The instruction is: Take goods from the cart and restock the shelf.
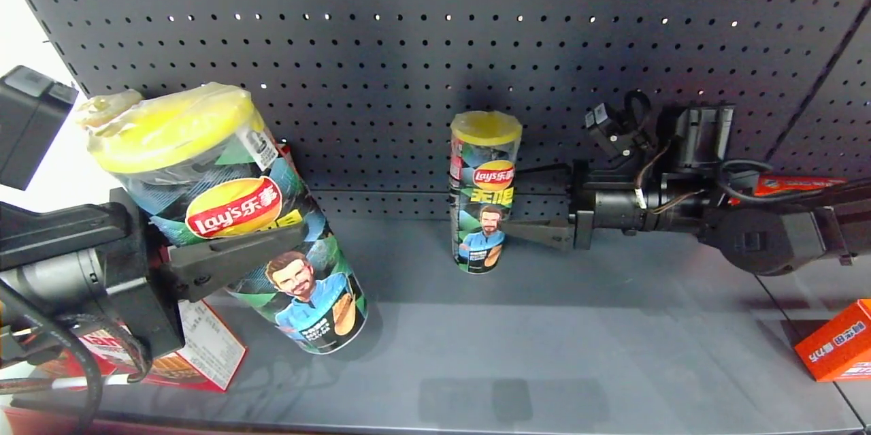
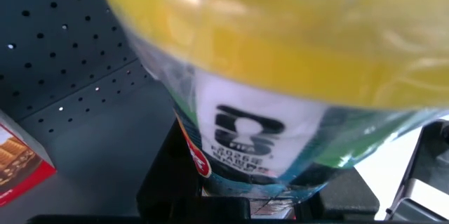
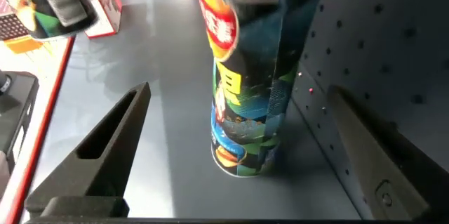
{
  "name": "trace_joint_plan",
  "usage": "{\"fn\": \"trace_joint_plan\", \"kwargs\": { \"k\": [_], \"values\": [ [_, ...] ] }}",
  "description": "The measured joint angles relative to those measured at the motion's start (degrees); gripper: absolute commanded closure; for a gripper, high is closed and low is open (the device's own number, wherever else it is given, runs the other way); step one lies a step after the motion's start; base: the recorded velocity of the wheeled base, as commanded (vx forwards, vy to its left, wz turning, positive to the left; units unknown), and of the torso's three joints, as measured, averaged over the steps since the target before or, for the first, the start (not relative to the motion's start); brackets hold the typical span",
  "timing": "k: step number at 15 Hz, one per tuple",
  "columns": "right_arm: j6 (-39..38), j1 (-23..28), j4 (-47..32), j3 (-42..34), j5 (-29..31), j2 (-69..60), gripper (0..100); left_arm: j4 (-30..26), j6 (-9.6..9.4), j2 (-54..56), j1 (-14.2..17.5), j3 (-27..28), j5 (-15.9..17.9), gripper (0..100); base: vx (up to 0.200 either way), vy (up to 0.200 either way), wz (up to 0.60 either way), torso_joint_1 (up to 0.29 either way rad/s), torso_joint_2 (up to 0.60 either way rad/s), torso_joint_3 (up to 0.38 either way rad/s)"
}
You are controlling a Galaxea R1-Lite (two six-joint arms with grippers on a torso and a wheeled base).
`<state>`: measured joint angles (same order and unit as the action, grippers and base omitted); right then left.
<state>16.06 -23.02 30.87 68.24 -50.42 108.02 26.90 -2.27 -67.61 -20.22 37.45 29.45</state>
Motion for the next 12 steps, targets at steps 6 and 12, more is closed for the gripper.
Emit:
{"fn": "trace_joint_plan", "kwargs": {
  "k": [6, 12],
  "values": [
    [-0.02, -1.37, 1.27, 2.89, 0.3, 5.29, 0, -0.02, 0.04, -0.48, 0.0, 0.12, -0.11, 100, 0.0, 0.0, 0.0, 0.0, 0.0, 0.0],
    [-0.13, -3.58, 1.38, 10.17, 3.46, 11.3, 0, -0.04, 0.06, -0.52, 0.11, -0.35, -0.3, 100, 0.0, 0.0, 0.0, 0.0, 0.0, 0.0]
  ]
}}
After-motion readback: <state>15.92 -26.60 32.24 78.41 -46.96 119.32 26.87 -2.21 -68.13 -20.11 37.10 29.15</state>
